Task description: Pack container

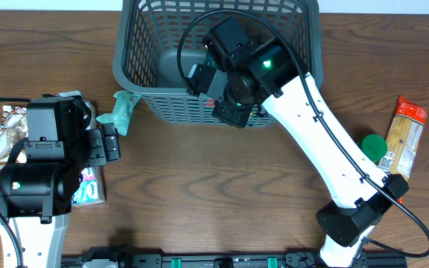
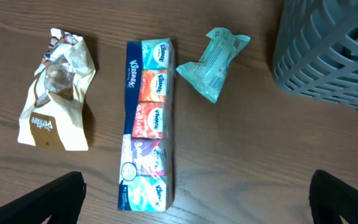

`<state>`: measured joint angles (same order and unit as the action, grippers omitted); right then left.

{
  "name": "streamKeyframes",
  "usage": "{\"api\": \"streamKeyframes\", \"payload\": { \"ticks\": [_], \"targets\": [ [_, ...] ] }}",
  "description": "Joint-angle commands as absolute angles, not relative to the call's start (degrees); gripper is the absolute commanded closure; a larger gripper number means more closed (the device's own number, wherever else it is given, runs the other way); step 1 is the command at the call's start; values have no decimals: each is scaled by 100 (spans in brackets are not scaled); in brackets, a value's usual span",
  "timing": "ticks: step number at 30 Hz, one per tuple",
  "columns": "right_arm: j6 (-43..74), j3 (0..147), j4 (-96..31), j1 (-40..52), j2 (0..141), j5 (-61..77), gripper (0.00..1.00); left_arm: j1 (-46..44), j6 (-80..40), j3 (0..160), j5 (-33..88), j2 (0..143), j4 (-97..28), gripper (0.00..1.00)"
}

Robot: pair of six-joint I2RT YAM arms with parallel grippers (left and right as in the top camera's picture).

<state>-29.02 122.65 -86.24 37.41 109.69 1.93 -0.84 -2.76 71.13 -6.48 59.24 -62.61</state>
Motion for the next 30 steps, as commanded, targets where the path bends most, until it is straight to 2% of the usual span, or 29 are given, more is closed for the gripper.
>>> {"api": "streamKeyframes", "payload": {
  "ticks": [1,28,30],
  "targets": [
    [-2681,12245,-8495,3715,11017,-202,98,-54,-237,7192,-757,5911,-6270,1],
    [-2381,12245,-8121,3706,11017,-384,98,-54,-235,7192,-757,5911,-6272,1],
    [-2436,12245,-8171,3721,11017,-141,95,-54,-231,7192,-757,5909,-6272,1]
  ]
}}
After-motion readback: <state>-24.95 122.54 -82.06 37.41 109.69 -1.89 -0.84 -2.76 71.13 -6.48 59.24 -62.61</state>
